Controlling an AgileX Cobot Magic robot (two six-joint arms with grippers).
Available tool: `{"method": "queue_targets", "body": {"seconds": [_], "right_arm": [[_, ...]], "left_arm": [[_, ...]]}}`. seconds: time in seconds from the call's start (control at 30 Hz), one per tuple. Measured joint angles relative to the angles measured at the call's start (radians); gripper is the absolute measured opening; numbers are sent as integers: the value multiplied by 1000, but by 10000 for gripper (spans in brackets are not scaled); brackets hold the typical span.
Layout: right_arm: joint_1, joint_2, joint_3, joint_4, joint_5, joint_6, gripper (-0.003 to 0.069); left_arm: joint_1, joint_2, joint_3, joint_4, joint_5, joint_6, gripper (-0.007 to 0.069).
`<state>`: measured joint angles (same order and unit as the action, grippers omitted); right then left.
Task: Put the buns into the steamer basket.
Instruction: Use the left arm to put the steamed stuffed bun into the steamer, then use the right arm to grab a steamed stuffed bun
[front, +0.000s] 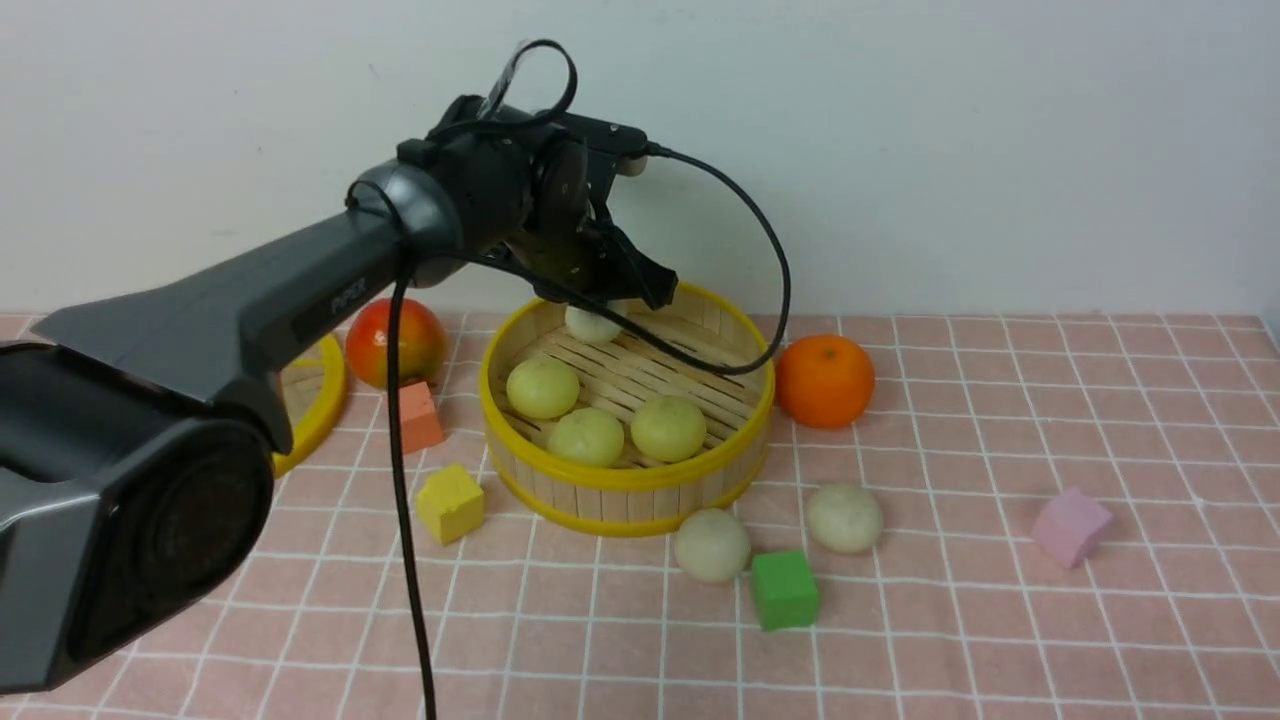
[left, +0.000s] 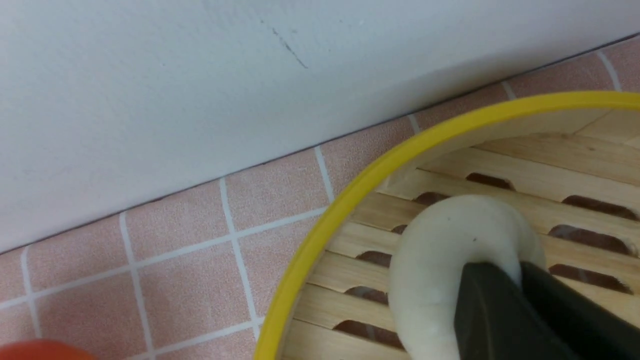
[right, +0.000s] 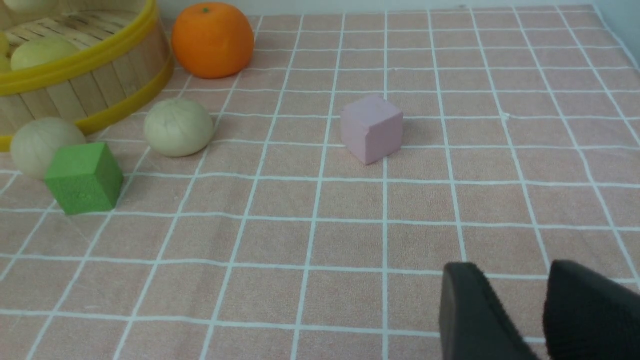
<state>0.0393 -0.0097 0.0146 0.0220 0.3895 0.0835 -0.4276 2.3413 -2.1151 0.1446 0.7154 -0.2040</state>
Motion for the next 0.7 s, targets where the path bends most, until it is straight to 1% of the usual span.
{"method": "queue_targets", "body": {"seconds": [0.1, 0.23, 0.3, 0.33, 0.5, 0.6, 0.67, 0.7], "right_arm": [[0, 0, 0, 0, 0, 0, 239], [0, 0, 0, 0, 0, 0, 239], [0, 0, 0, 0, 0, 0, 239], [0, 0, 0, 0, 0, 0, 239], [0, 0, 0, 0, 0, 0, 239], [0, 0, 0, 0, 0, 0, 239], [0, 0, 0, 0, 0, 0, 239], [0, 0, 0, 0, 0, 0, 239]], "left_arm": [[0, 16, -1, 3, -8, 0, 24], [0, 35, -1, 3, -11, 0, 66], [0, 35, -2, 5, -14, 0, 116], [0, 35, -2, 5, -16, 0, 120], [0, 32, -3, 7, -8, 0, 255], [0, 8, -3, 7, 23, 0, 345], [-1, -32, -3, 7, 60, 0, 385], [-2, -37, -3, 7, 65, 0, 388]]}}
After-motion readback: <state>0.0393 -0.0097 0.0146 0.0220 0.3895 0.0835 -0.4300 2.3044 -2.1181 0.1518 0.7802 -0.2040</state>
